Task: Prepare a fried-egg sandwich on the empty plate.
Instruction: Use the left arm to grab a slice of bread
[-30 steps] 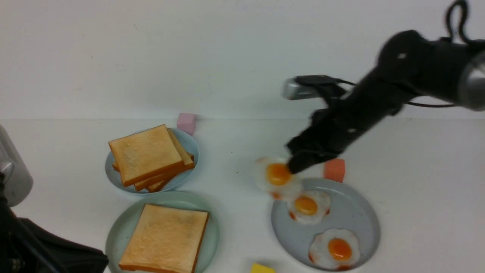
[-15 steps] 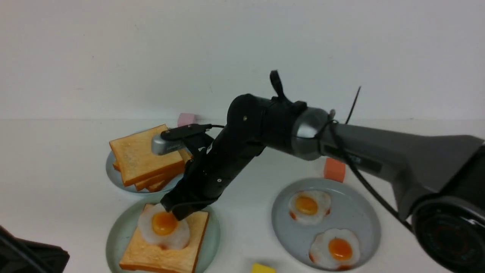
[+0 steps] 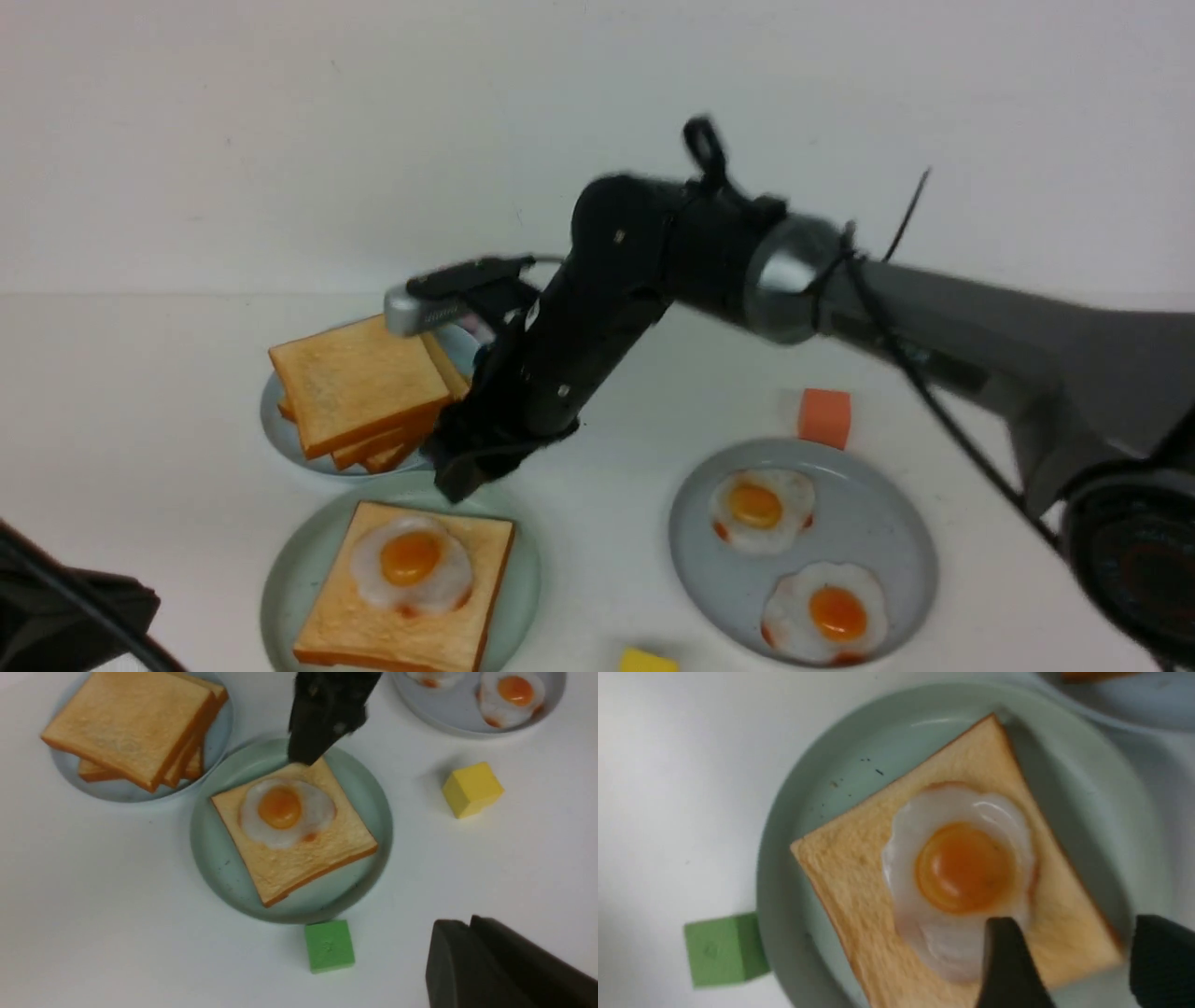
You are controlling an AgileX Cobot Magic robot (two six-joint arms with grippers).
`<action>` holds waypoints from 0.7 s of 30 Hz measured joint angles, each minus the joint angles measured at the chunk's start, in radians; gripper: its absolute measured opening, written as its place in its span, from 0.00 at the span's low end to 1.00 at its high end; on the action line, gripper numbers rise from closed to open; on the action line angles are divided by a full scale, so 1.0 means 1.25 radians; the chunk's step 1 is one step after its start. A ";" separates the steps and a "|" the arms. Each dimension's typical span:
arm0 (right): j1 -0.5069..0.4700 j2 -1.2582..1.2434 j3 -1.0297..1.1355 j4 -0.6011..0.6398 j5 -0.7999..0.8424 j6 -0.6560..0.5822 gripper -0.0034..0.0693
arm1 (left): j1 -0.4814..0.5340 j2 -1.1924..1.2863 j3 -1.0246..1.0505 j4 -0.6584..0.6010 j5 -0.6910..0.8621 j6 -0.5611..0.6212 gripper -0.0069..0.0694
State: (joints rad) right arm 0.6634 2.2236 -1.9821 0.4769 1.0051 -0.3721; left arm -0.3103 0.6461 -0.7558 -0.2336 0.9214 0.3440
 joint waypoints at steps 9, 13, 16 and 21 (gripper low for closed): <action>-0.056 -0.242 -0.059 -0.114 0.186 0.012 0.51 | 0.000 0.118 0.149 0.055 -0.231 -0.286 0.14; -0.061 -0.330 -0.005 -0.121 0.191 0.037 0.44 | 0.004 0.253 0.057 0.098 -0.224 -0.358 0.14; -0.060 -0.404 0.091 -0.089 0.194 0.035 0.42 | 0.050 0.383 -0.063 0.093 -0.176 -0.346 0.12; -0.060 -0.512 0.291 -0.063 0.178 0.025 0.41 | 0.199 0.523 -0.182 -0.054 -0.131 -0.227 0.07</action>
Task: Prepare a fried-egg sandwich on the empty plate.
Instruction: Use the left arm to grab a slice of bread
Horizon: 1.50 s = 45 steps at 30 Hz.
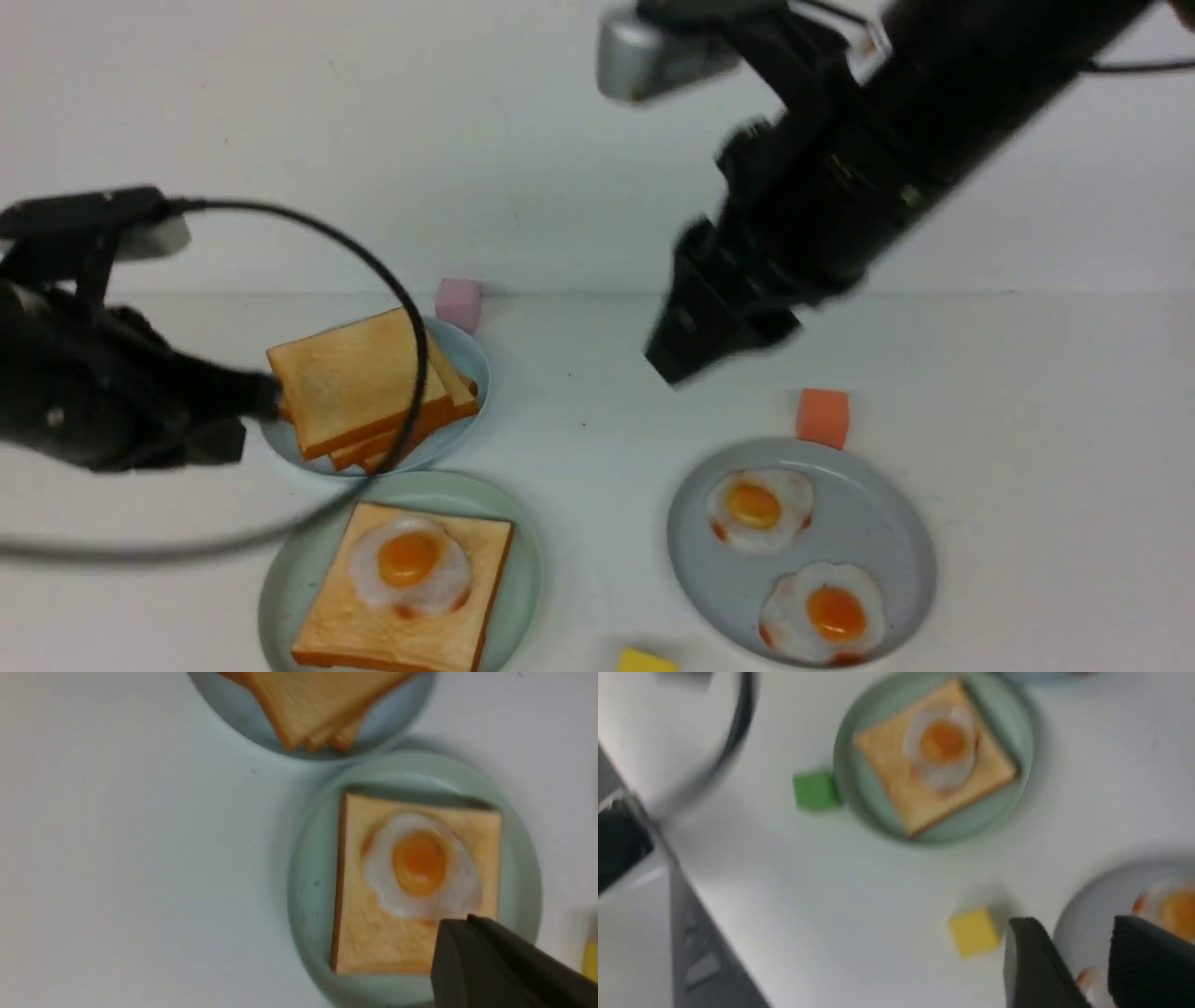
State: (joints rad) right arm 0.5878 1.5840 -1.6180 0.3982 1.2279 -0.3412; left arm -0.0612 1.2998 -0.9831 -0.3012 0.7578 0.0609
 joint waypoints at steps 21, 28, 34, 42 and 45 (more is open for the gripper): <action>0.000 -0.154 0.285 0.092 -0.187 -0.103 0.41 | 0.218 0.397 -0.038 -0.584 -0.133 0.281 0.52; 0.000 -0.154 0.286 0.092 -0.187 -0.103 0.41 | 0.218 0.440 -0.042 -0.690 -0.132 0.386 0.54; 0.000 -0.154 0.286 0.092 -0.184 -0.103 0.41 | 0.218 0.483 -0.042 -0.795 -0.116 0.495 0.48; 0.000 -0.154 0.286 0.092 -0.154 -0.103 0.41 | 0.218 0.494 -0.042 -0.818 -0.116 0.544 0.27; 0.000 -0.154 0.286 0.092 -0.145 -0.103 0.41 | 0.218 0.494 -0.042 -0.818 -0.115 0.544 0.12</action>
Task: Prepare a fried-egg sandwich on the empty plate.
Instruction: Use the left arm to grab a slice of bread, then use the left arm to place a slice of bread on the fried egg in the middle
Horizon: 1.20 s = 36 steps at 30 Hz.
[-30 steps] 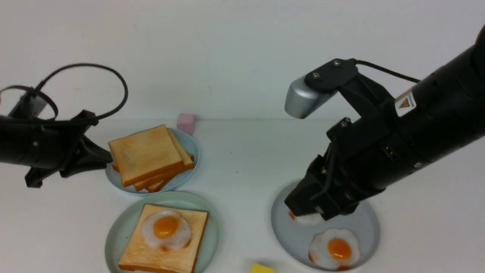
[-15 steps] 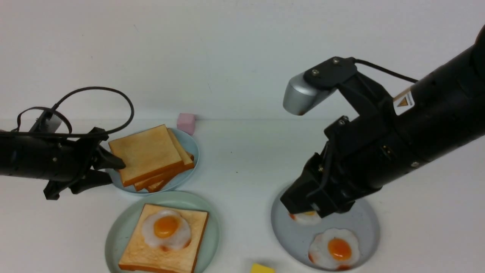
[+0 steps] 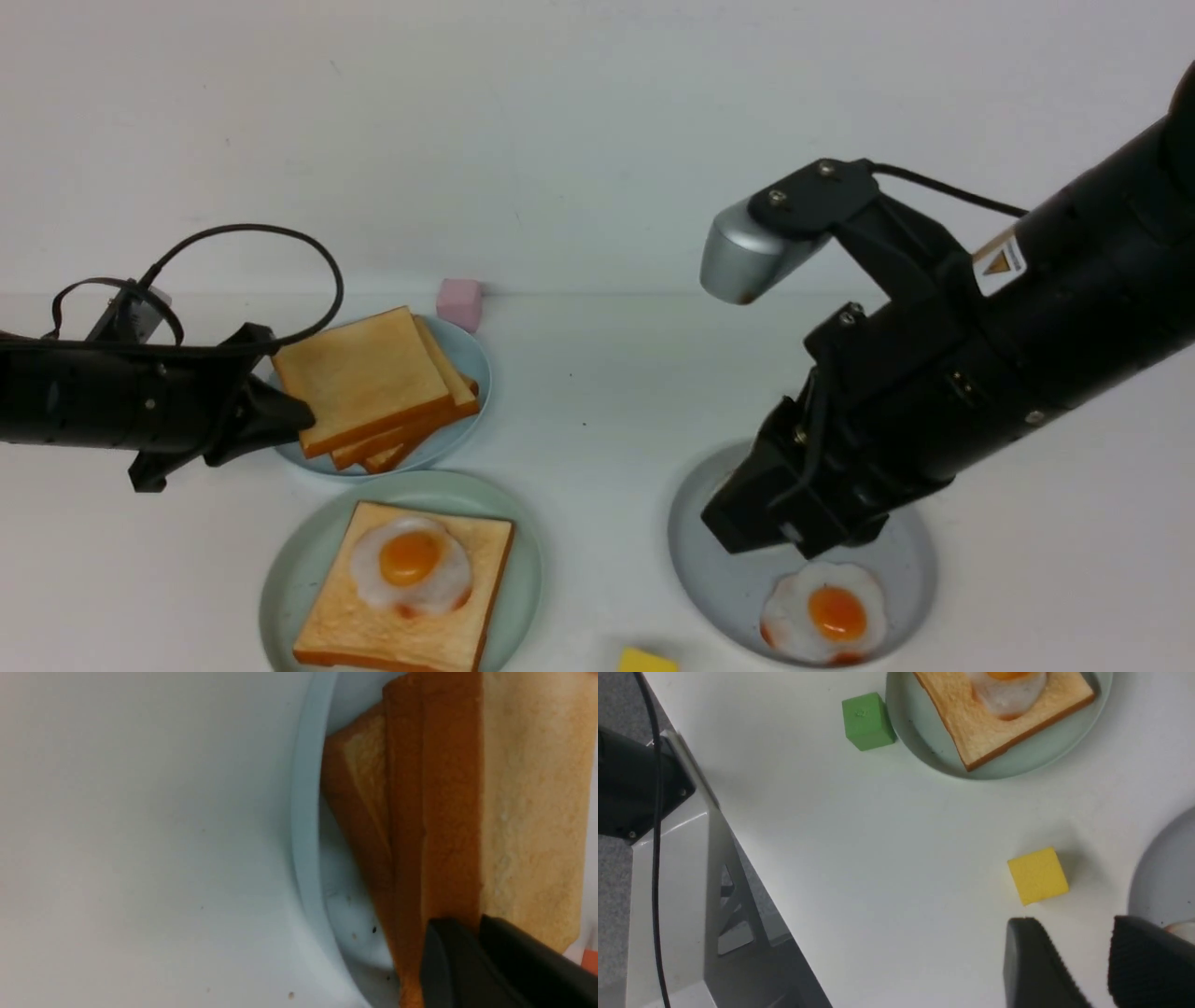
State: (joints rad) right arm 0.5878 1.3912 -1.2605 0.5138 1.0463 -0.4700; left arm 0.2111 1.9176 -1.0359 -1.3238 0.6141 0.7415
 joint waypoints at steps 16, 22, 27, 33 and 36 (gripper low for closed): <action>0.000 0.000 0.000 0.000 0.040 0.000 0.41 | 0.002 -0.162 0.086 0.048 0.228 0.237 0.09; 0.000 -0.001 0.000 0.000 0.042 0.000 0.41 | 0.002 -0.168 0.186 0.096 0.245 0.288 0.09; 0.000 -0.001 0.000 0.000 0.044 0.000 0.41 | 0.002 -0.168 0.208 0.163 0.242 0.285 0.09; 0.000 -0.001 0.000 0.000 0.057 0.000 0.41 | 0.002 -0.168 0.208 0.214 0.205 0.255 0.09; 0.000 -0.001 0.000 0.000 0.058 0.000 0.41 | 0.002 -0.168 0.208 0.219 0.189 0.246 0.09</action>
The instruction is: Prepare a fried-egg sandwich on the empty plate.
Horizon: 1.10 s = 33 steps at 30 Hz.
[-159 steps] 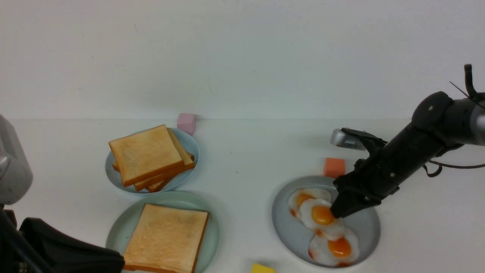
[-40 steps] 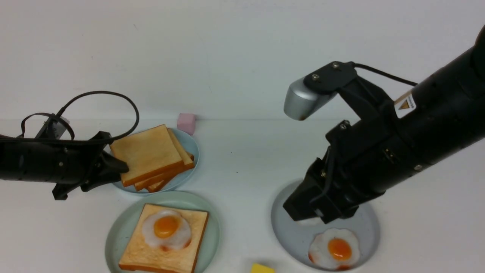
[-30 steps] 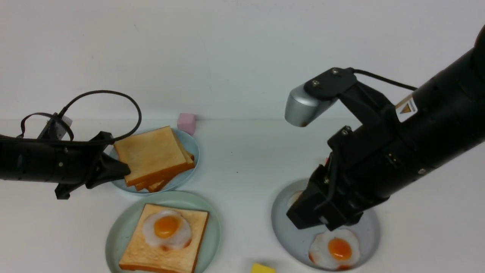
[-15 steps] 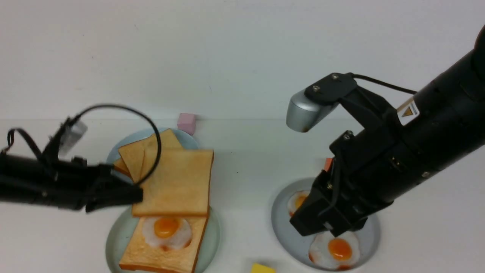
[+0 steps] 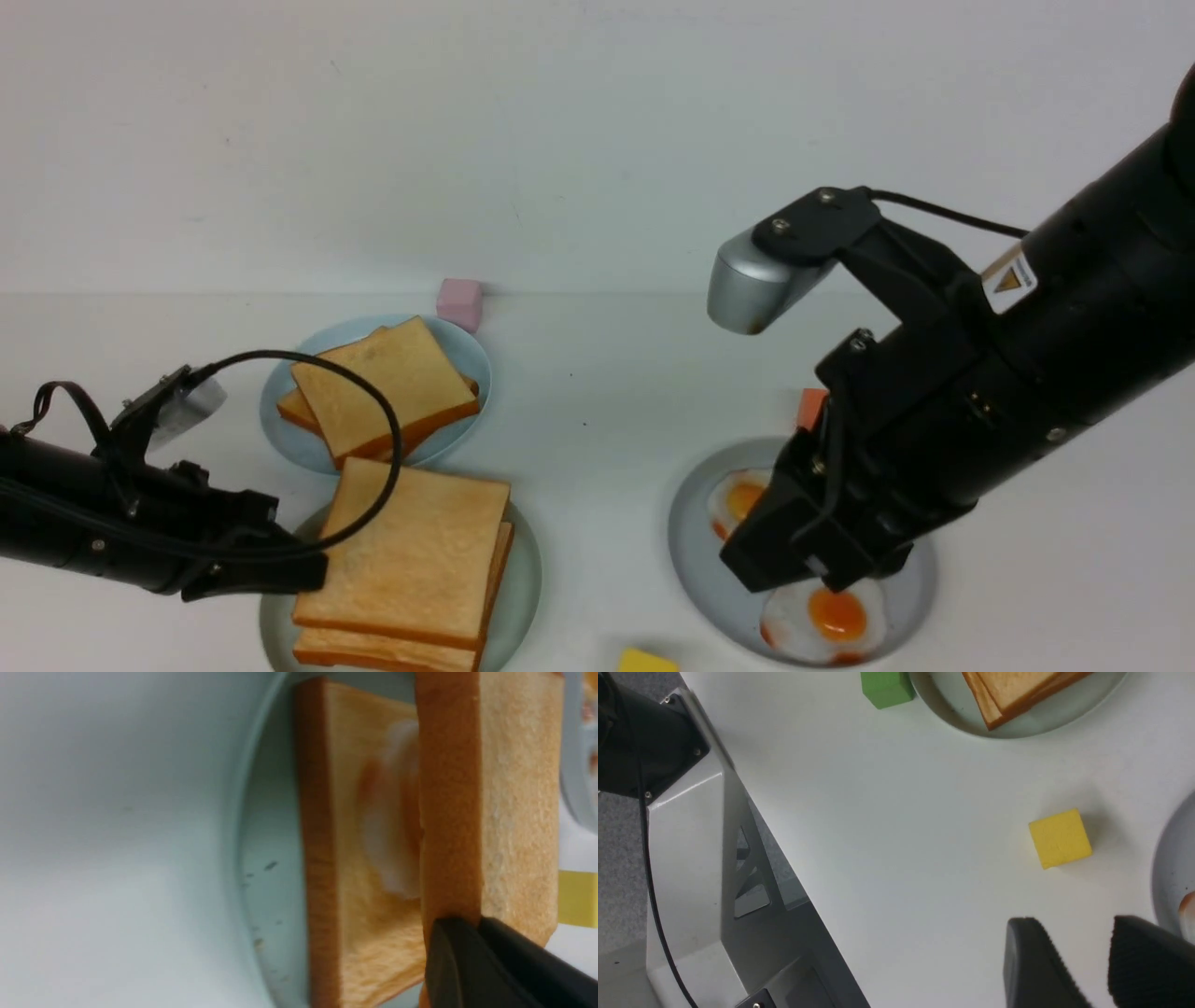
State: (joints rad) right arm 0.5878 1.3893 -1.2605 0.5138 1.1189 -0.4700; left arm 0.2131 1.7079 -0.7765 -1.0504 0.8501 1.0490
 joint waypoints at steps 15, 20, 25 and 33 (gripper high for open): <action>0.000 0.000 0.000 0.003 0.000 0.000 0.41 | 0.000 -0.004 0.000 0.018 -0.023 -0.051 0.32; 0.000 0.000 0.000 0.015 0.006 0.027 0.41 | 0.000 -0.030 0.000 0.042 -0.013 -0.074 0.52; 0.000 0.000 0.000 0.016 0.010 0.034 0.39 | 0.000 -0.089 0.000 0.094 -0.013 -0.158 0.65; 0.000 0.000 0.000 -0.029 -0.012 0.075 0.24 | 0.000 -0.283 0.001 0.117 0.001 -0.334 0.67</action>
State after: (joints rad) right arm 0.5878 1.3893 -1.2605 0.4771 1.1042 -0.3766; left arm 0.2131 1.3539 -0.7754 -0.9037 0.8520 0.6314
